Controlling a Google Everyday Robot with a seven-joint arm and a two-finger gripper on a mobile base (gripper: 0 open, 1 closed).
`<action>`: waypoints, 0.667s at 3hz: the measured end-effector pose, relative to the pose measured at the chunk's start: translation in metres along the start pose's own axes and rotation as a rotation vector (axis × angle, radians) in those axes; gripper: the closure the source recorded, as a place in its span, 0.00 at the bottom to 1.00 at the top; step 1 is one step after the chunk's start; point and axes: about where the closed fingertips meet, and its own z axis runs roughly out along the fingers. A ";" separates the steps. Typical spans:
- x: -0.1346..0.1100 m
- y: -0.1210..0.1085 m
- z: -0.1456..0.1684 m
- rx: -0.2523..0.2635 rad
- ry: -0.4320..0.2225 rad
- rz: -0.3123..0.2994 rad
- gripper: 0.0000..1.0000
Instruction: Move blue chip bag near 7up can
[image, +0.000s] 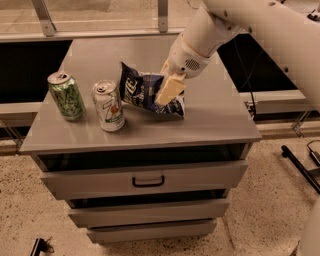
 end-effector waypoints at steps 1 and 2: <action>-0.010 0.010 0.002 -0.020 0.008 -0.034 0.39; -0.012 0.013 0.005 -0.031 0.019 -0.043 0.17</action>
Offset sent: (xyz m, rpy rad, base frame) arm -0.0187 0.0135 0.0008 -0.0407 0.0086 0.0613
